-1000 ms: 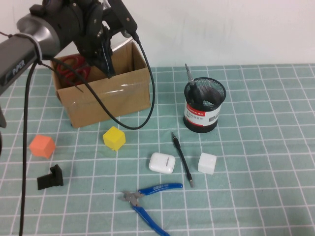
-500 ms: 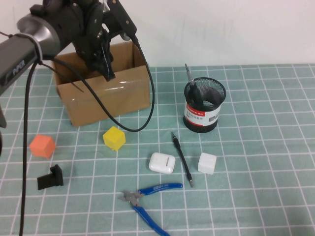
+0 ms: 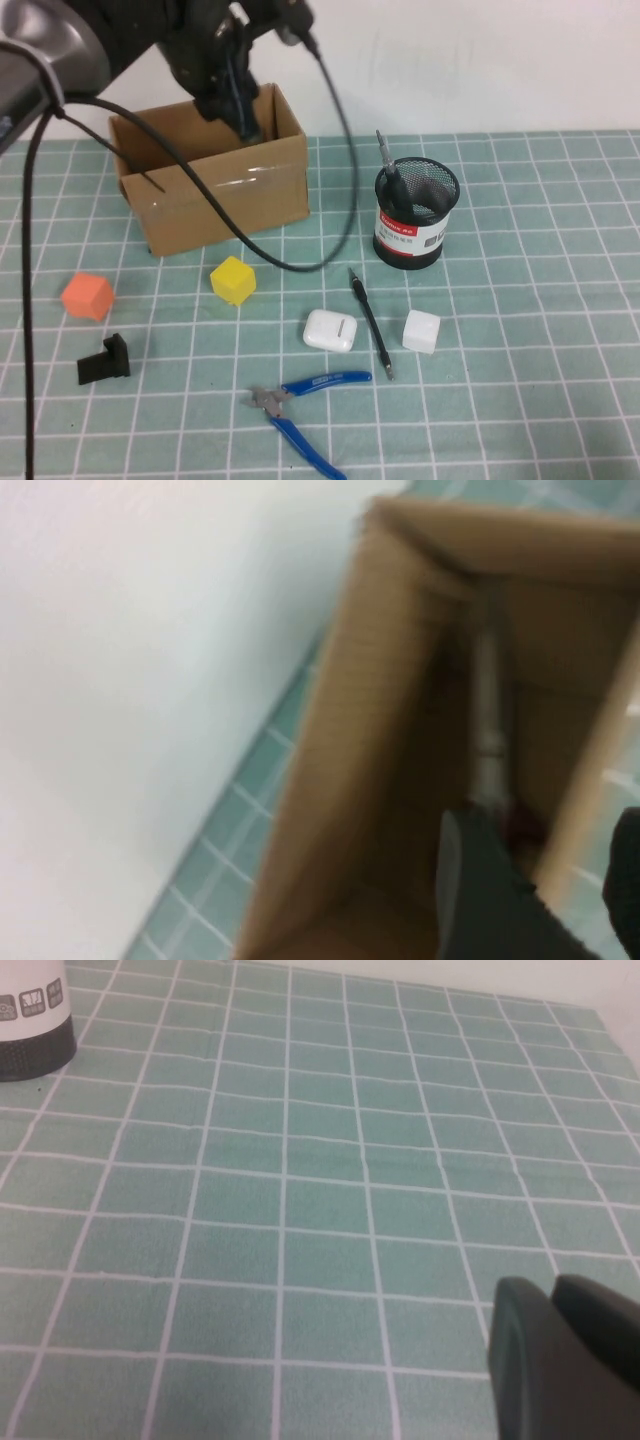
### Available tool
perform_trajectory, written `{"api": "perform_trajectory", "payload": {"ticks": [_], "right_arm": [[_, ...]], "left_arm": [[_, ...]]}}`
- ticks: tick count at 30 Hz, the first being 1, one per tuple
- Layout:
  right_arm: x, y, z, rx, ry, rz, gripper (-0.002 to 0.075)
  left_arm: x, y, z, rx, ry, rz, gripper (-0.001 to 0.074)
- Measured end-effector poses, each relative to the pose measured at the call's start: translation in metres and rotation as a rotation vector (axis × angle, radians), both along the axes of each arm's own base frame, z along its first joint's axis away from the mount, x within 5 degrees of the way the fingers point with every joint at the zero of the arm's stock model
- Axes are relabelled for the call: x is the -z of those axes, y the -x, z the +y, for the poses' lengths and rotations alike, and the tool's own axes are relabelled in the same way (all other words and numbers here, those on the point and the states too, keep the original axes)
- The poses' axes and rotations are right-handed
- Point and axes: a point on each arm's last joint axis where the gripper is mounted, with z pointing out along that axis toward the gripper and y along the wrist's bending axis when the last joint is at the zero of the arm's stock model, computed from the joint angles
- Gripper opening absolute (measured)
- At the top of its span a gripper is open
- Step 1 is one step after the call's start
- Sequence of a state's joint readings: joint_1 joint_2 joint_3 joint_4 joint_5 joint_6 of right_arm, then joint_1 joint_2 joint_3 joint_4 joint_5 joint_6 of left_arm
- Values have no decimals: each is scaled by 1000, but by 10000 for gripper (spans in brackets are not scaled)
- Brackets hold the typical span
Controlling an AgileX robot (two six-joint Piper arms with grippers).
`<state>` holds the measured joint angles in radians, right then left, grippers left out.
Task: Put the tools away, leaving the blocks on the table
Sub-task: Pick up the pliers from the table
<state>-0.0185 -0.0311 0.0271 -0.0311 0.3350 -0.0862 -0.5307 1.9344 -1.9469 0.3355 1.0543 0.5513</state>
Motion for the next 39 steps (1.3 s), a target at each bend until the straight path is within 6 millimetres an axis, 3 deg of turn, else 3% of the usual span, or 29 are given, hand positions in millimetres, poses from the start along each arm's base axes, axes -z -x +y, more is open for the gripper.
{"api": "perform_trajectory", "payload": {"ticks": [5,8,14,21,25,30,39], "right_arm": [[0,0,0,0,0,0,-6],[0,0,0,0,0,0,-6],[0,0,0,0,0,0,-6],[0,0,0,0,0,0,-6],[0,0,0,0,0,0,-6],[0,0,0,0,0,0,-6],[0,0,0,0,0,0,-6]], "left_arm": [[-14,39,-19,44,26,115,246],[-8,55,-30,79,40,187,246],[32,105,-41,229,-68,354,246],[82,160,-21,475,-129,568,246],[112,172,-15,619,-160,594,279],[132,172,-18,762,-206,571,391],[177,159,-31,896,-261,597,417]]}}
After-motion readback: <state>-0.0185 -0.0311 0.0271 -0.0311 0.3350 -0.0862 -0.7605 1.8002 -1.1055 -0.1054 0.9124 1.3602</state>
